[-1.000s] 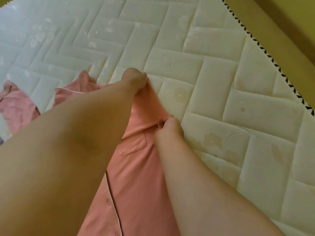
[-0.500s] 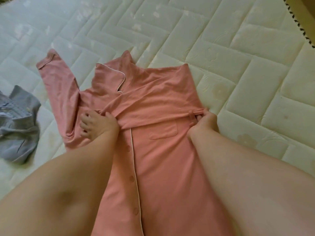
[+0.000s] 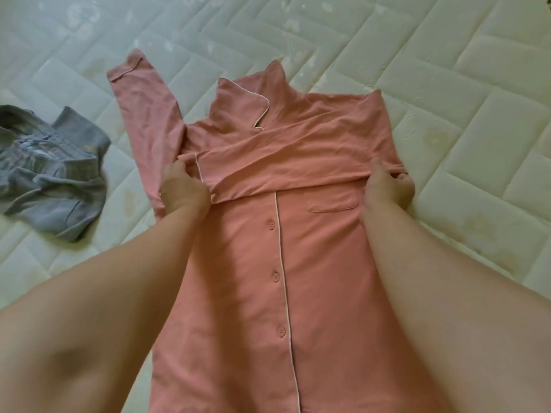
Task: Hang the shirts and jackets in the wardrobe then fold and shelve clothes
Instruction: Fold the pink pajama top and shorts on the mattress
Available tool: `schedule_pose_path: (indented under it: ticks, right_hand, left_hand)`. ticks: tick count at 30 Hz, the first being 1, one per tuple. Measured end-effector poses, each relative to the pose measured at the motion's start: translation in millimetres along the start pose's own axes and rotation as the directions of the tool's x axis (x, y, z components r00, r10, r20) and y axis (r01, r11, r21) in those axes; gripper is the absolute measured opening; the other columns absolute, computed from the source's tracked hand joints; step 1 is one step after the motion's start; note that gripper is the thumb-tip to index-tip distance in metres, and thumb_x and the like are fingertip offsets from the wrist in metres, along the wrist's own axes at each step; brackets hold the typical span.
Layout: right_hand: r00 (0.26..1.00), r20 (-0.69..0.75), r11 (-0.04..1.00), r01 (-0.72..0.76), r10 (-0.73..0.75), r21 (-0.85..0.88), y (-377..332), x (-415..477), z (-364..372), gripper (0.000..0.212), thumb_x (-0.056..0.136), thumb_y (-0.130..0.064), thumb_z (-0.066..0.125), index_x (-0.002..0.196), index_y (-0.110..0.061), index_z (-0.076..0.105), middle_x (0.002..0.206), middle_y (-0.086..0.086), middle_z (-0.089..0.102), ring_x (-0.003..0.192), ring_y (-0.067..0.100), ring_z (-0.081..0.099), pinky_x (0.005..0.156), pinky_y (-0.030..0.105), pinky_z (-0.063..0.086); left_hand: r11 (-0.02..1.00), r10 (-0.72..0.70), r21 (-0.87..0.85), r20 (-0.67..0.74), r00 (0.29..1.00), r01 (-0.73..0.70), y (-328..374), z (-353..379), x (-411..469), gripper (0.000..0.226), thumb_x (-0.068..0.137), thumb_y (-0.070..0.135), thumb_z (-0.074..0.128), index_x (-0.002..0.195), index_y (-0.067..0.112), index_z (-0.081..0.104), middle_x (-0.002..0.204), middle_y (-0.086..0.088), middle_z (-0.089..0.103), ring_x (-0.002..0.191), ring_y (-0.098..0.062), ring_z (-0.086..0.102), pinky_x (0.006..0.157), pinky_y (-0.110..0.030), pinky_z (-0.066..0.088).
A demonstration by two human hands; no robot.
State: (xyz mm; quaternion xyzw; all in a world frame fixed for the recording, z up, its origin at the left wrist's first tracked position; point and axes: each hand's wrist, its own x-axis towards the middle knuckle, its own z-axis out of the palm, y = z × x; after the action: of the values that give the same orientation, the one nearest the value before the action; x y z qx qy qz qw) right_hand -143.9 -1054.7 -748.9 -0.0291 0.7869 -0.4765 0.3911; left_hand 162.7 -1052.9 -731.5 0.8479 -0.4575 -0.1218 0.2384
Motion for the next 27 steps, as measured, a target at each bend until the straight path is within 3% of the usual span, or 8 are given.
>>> schedule_pose_path:
  ticks: [3,8,11,15,19,21,23,27]
  right_hand:
    - [0.998,0.05,0.985,-0.026,0.035,-0.169,11,-22,15,0.053,0.071,-0.037,0.074,0.117,-0.013,0.063,0.105,-0.004,0.068,0.085,0.022,0.066,0.082,0.032,0.054]
    - [0.999,0.032,0.907,0.023,-0.011,-0.421,21,-59,35,0.04,0.08,-0.018,0.056,0.116,-0.014,0.04,0.121,0.013,0.06,0.1,0.035,0.064,0.084,0.036,0.051]
    - [0.964,0.216,0.767,0.255,-0.154,-0.589,45,-101,40,0.033,0.085,-0.018,0.056,0.115,-0.015,0.044,0.127,0.013,0.055,0.107,0.036,0.061,0.08,0.033,0.042]
    - [0.616,0.747,0.508,0.74,-0.249,-0.441,77,-157,51,0.017,0.088,-0.019,0.055,0.103,-0.024,0.047,0.118,0.004,0.05,0.099,0.028,0.057,0.078,0.032,0.041]
    - [0.376,0.919,0.335,0.886,-0.118,-0.32,90,-187,88,0.028,0.089,-0.021,0.055,0.117,-0.021,0.054,0.121,0.002,0.051,0.11,0.026,0.055,0.091,0.039,0.047]
    - [0.365,0.929,0.386,0.867,-0.058,-0.316,97,-198,107,0.033,0.088,-0.024,0.059,0.12,-0.019,0.055,0.124,0.006,0.054,0.112,0.027,0.056,0.097,0.038,0.046]
    - [0.39,0.919,0.436,0.819,0.05,-0.372,108,-201,120,0.042,0.084,-0.027,0.066,0.123,-0.02,0.053,0.126,0.007,0.052,0.116,0.027,0.054,0.102,0.035,0.044]
    - [0.476,0.871,0.376,0.79,0.121,-0.484,129,-197,133,0.049,0.07,-0.034,0.073,0.109,-0.035,0.044,0.113,-0.005,0.034,0.121,0.021,0.041,0.106,0.035,0.036]
  left_hand:
    - [0.999,0.043,0.022,0.044,0.998,-0.044,-13,-8,4,0.042,0.095,0.011,0.046,0.131,0.026,0.062,0.13,-0.008,0.059,0.118,-0.027,0.056,0.1,-0.029,0.04]
    - [0.987,-0.008,0.158,0.214,0.977,-0.026,-33,-8,9,0.049,0.095,0.013,0.047,0.143,0.02,0.049,0.146,-0.01,0.045,0.129,-0.031,0.048,0.108,-0.039,0.037]
    - [0.987,-0.071,0.151,0.05,0.996,0.063,-40,-11,11,0.034,0.093,0.018,0.05,0.126,0.013,0.053,0.135,-0.015,0.046,0.115,-0.038,0.053,0.094,-0.042,0.042]
    - [0.89,-0.422,0.136,-0.11,0.9,0.434,-53,-27,31,0.04,0.092,0.023,0.05,0.131,0.01,0.051,0.139,-0.014,0.047,0.127,-0.036,0.047,0.101,-0.044,0.04]
    - [0.772,-0.6,-0.154,0.141,0.787,0.617,-76,-45,67,0.05,0.097,0.039,0.049,0.135,0.006,0.054,0.139,-0.014,0.057,0.125,-0.033,0.056,0.09,-0.036,0.048]
    - [0.752,-0.552,-0.26,0.251,0.795,0.605,-81,-54,84,0.052,0.095,0.042,0.054,0.133,0.007,0.057,0.135,-0.013,0.061,0.12,-0.03,0.061,0.082,-0.033,0.053]
    - [0.734,-0.51,-0.325,0.315,0.8,0.596,-79,-60,101,0.054,0.091,0.042,0.062,0.132,0.007,0.057,0.133,-0.013,0.063,0.117,-0.03,0.064,0.09,-0.038,0.056]
    - [0.602,-0.46,-0.454,0.475,0.75,0.657,-69,-62,124,0.068,0.086,0.035,0.075,0.142,0.009,0.047,0.135,-0.007,0.06,0.111,-0.024,0.063,0.092,-0.039,0.056]
